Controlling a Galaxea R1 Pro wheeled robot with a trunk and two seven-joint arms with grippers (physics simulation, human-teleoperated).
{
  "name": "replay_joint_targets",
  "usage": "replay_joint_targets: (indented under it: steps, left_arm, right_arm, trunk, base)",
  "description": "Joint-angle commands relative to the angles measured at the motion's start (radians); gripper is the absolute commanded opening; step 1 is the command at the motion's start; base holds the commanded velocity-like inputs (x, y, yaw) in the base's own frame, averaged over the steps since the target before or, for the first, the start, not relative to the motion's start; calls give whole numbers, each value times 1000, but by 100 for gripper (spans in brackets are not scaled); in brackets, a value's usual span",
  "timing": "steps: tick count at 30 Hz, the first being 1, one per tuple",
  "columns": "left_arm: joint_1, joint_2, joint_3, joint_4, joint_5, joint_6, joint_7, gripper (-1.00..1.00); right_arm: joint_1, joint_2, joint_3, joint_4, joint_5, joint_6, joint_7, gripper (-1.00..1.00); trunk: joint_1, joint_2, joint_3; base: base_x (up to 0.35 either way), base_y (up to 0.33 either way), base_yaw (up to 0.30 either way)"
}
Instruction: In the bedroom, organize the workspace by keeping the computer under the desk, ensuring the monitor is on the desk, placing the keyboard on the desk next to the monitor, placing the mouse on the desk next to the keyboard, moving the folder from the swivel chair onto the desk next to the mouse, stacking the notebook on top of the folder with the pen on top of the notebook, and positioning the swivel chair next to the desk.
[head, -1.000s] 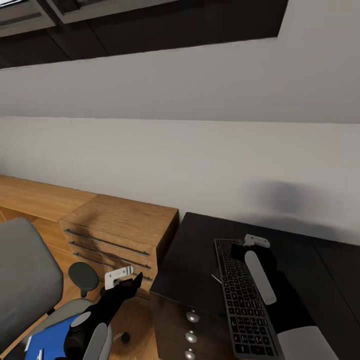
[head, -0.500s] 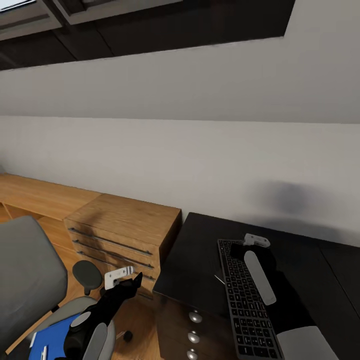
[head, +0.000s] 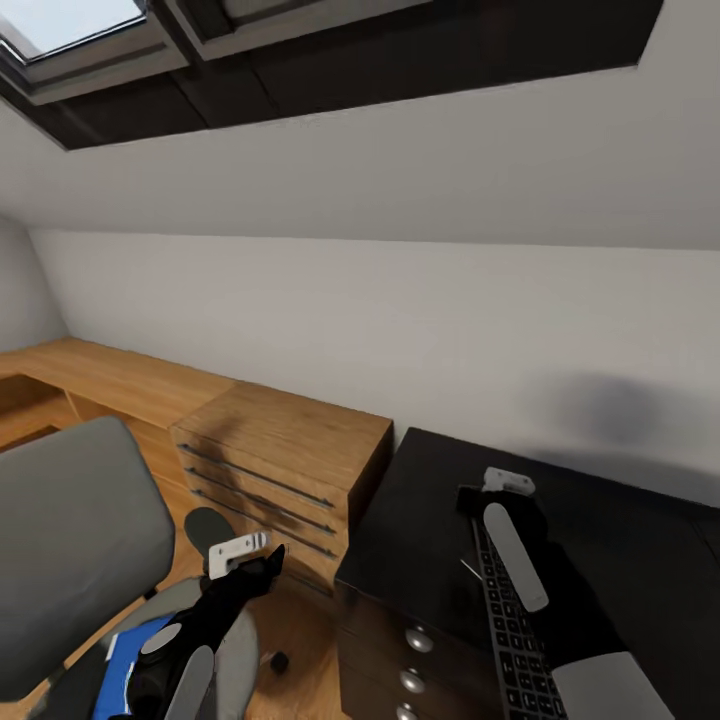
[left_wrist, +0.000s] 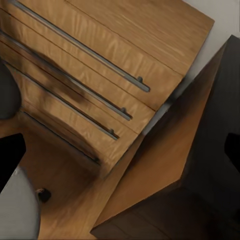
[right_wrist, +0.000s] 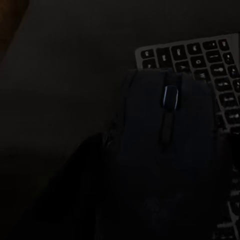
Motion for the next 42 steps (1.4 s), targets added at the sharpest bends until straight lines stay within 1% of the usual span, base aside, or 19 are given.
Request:
replay_joint_targets:
  steps: [1, 4, 12, 13, 14, 15, 20, 21, 22, 24, 27, 30, 33, 34, 35, 36, 38, 42]
  left_arm:
    - [-1, 0, -1, -1, 10, 4, 9, 100]
    - [-1, 0, -1, -1, 10, 4, 9, 100]
    - [-1, 0, -2, -1, 10, 3, 9, 100]
    - [-1, 0, -2, -1, 10, 3, 9, 100]
    - [-1, 0, -2, -1, 10, 3, 9, 100]
    - [-1, 0, -2, -1, 10, 3, 9, 100]
    - [-1, 0, -2, -1, 10, 3, 9, 100]
    - [-1, 0, -2, -1, 10, 3, 9, 100]
    - [-1, 0, -2, -1, 10, 3, 9, 100]
    - [-1, -1, -2, -1, 10, 2, 9, 100]
    - [-1, -1, -2, -1, 10, 2, 9, 100]
    - [-1, -1, -2, -1, 10, 2, 9, 100]
    - [-1, -1, -3, -1, 10, 1, 9, 100]
    - [-1, -1, -4, -1, 10, 0, 9, 100]
    - [-1, -1, -4, -1, 10, -1, 8, 100]
    - [-1, -1, -4, -1, 10, -1, 8, 100]
    - [-1, -1, -4, -1, 10, -2, 8, 100]
    - [-1, -1, -4, -1, 10, -3, 9, 100]
  right_arm:
    - [-1, 0, 6, -1, -8, 2, -9, -100]
    - [-1, 0, 24, -1, -8, 2, -9, -100]
    - [3, 0, 36, 0, -8, 1, -9, -100]
    - [4, 1, 84, 1, -8, -6, -10, -100]
    - [4, 1, 95, 1, -8, -16, -10, -100]
    - [4, 1, 109, 3, -8, -42, -10, -100]
    - [4, 0, 113, 4, -10, -49, -4, -100]
    - [4, -1, 116, 81, -9, -55, 114, -100]
    - [4, -2, 116, 95, -8, -55, 143, -100]
    - [4, -3, 115, 131, -6, -57, 189, -100]
    - [4, -4, 115, 172, -4, -72, 217, -100]
    - [4, -4, 115, 201, 9, -106, 253, -100]
    - [4, -4, 115, 228, 45, -126, 329, -100]
    - [4, -3, 115, 245, 68, -129, 371, -100]
    - [3, -1, 115, 271, 112, -132, 425, -100]
    - [3, 0, 115, 277, 125, -133, 436, -100]
    - [3, 1, 116, 282, 137, -134, 445, -100]
    - [3, 2, 117, 287, 150, -134, 452, -100]
  trunk:
    - [0, -1, -1]
    - [0, -1, -1]
    - [0, -1, -1]
    - [0, -1, -1]
    - [0, -1, -1]
    - [0, -1, -1]
    - [0, -1, -1]
    - [0, -1, -1]
    - [0, -1, -1]
    - [0, -1, -1]
    - [0, -1, -1]
    - [0, -1, -1]
    - [0, -1, -1]
    - [0, -1, -1]
    - [0, -1, -1]
    - [0, -1, -1]
    - [0, -1, -1]
    - [0, -1, -1]
  base:
    - [0, 0, 273]
    - [0, 0, 273]
    - [0, 0, 252]
    - [0, 0, 25]
    - [0, 0, 16]
    - [0, 0, 3]
    - [0, 0, 1]
    - [0, 0, 0]
    - [0, 0, 0]
    - [0, 0, 0]
    - [0, 0, 0]
    - [0, 0, 0]
    - [0, 0, 0]
    - [0, 0, 0]
    - [0, 0, 0]
    - [0, 0, 0]
    - [0, 0, 0]
    - [0, 51, 0]
